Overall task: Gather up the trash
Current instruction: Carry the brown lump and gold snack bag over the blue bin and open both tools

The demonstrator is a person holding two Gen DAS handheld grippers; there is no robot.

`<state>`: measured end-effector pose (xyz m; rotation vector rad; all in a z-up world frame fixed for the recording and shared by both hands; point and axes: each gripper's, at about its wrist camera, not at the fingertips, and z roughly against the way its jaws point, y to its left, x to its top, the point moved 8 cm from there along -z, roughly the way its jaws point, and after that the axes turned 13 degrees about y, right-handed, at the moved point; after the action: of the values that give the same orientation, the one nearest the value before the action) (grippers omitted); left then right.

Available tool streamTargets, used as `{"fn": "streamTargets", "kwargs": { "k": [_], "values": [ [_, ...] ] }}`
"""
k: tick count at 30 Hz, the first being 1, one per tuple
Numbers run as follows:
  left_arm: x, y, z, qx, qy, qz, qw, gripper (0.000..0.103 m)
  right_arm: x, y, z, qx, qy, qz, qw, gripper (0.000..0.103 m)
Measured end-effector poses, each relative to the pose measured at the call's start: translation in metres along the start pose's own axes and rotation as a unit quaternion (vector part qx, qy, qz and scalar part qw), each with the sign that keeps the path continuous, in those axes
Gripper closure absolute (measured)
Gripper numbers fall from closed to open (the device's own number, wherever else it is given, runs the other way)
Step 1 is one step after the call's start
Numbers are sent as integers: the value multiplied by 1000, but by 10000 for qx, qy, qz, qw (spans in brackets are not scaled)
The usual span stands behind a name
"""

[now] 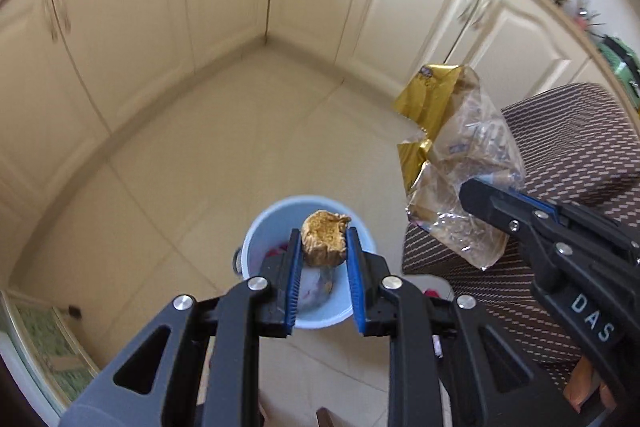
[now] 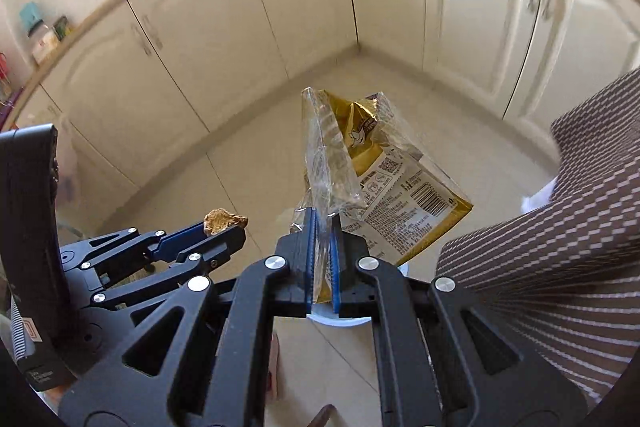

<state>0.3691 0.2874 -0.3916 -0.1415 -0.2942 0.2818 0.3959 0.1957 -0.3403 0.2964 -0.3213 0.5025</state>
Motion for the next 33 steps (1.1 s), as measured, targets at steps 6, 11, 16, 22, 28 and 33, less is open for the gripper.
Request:
{"fn": "streamTargets", "kwargs": {
  "k": [6, 11, 16, 22, 28, 33],
  "values": [
    [4, 24, -74, 203, 547, 272, 9979, 82, -5, -9, -59, -179, 384, -10, 9991, 96],
    [12, 29, -107, 121, 749, 397, 9963, 81, -7, -14, -92, -210, 572, -14, 9981, 96],
    [21, 36, -134, -11, 941, 555, 9940, 70, -10, -19, -110, -205, 702, -82, 9973, 96],
    [13, 40, -139, 90, 1001, 595, 9932, 50, -10, -20, -121, -176, 801, -130, 9965, 96],
    [5, 48, -145, 163, 1141, 749, 9905, 47, -9, -18, -130, -129, 836, -129, 9963, 96],
    [6, 56, -145, 185, 1161, 879, 9892, 47, -12, -18, -138, -91, 901, -139, 9958, 96]
  ]
}}
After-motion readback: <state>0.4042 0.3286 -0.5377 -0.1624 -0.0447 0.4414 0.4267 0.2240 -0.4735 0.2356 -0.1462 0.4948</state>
